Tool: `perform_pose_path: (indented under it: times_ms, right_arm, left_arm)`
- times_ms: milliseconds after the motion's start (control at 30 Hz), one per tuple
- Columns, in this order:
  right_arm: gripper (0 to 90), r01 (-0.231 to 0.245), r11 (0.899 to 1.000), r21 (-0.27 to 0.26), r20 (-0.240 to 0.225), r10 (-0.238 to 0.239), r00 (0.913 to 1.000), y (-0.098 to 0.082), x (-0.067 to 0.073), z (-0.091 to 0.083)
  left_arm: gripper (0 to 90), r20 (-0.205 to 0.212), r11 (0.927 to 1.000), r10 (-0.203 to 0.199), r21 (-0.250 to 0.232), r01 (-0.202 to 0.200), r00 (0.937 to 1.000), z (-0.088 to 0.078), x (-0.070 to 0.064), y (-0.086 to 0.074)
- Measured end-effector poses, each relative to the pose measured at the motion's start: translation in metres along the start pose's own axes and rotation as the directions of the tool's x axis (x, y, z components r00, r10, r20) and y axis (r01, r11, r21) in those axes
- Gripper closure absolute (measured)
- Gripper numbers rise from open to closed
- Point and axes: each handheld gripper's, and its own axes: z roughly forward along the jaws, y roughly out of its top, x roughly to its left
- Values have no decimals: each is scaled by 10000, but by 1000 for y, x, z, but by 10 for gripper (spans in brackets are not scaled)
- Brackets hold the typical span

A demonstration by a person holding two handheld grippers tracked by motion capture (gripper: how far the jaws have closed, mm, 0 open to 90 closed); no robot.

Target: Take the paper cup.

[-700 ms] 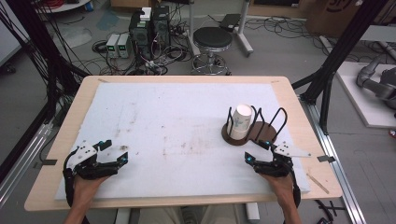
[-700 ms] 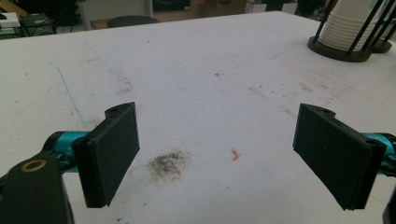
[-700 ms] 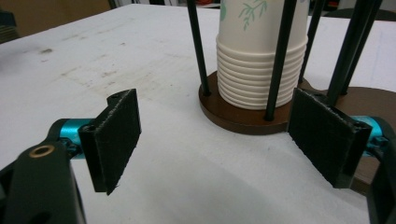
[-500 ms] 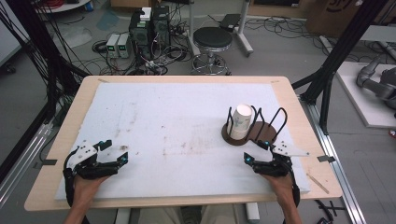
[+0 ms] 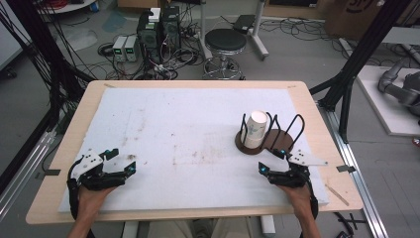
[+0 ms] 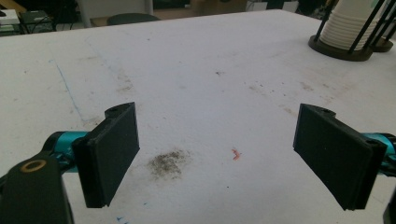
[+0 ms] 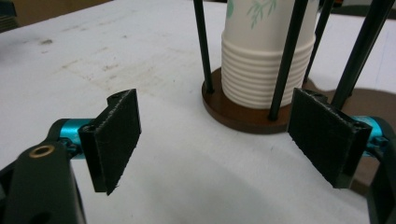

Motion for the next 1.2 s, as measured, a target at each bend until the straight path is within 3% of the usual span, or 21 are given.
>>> perform_pose_path:
  times_ms: [133,467,867,1200]
  right_arm:
    - [180,165,9963,-849,-123,-176,9998,26,0,-16]
    - [180,681,9919,-1070,-162,-702,9974,64,6,-33]
    - [179,871,9942,-635,-201,-885,9959,98,-6,-42]
    - [180,1507,9885,144,-613,-1496,9869,137,-21,-36]
  left_arm:
    - [142,15,10000,-16,8,16,10000,0,0,0]
    - [142,57,9998,-119,161,118,9999,2,1,1]
    - [142,43,9998,-86,160,86,10000,2,1,1]
    - [142,61,9996,-3,284,1,10000,3,0,1]
